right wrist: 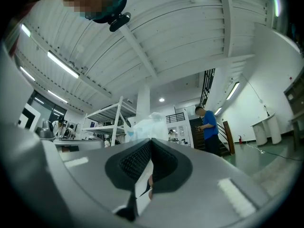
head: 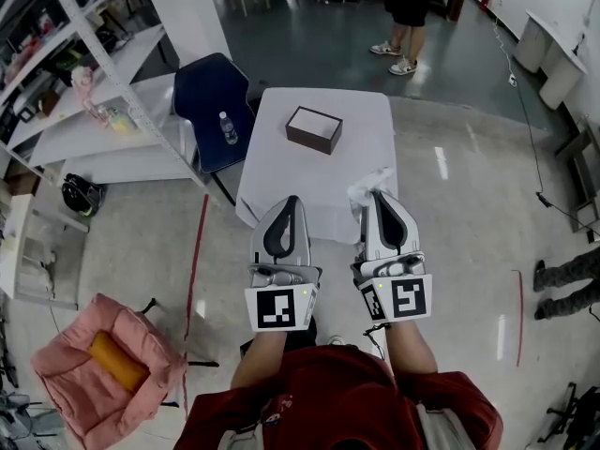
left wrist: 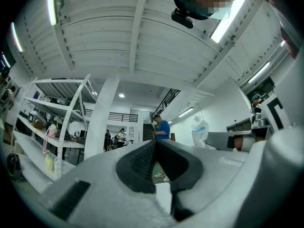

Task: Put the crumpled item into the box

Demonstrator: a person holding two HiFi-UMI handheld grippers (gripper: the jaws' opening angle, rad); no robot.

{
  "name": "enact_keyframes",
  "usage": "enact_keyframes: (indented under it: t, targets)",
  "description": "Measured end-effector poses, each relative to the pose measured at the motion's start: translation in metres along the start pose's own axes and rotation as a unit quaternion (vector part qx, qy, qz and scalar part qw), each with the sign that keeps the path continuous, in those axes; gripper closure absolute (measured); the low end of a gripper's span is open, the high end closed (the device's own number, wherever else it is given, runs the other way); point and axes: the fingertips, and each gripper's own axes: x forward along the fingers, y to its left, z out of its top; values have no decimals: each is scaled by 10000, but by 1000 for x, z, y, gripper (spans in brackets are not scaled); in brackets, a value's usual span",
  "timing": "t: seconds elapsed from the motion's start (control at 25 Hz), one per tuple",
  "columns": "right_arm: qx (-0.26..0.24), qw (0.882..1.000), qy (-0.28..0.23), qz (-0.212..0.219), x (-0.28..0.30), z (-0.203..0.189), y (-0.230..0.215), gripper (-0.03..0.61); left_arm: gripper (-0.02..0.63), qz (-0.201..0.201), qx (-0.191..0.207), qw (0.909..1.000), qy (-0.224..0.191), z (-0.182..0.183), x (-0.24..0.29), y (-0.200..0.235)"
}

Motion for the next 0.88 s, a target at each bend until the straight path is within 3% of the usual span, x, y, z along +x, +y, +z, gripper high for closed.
enact_keyframes:
  t: [0.28, 0.88]
  targets:
    - [10, 10000, 29, 28, 68, -25, 13, 574, 611, -25, 202, 9997, 102, -20, 39, 61]
    - [-143, 9998, 151, -15, 170, -54, 47, 574, 611, 76, -111, 9999, 32, -27, 100, 159]
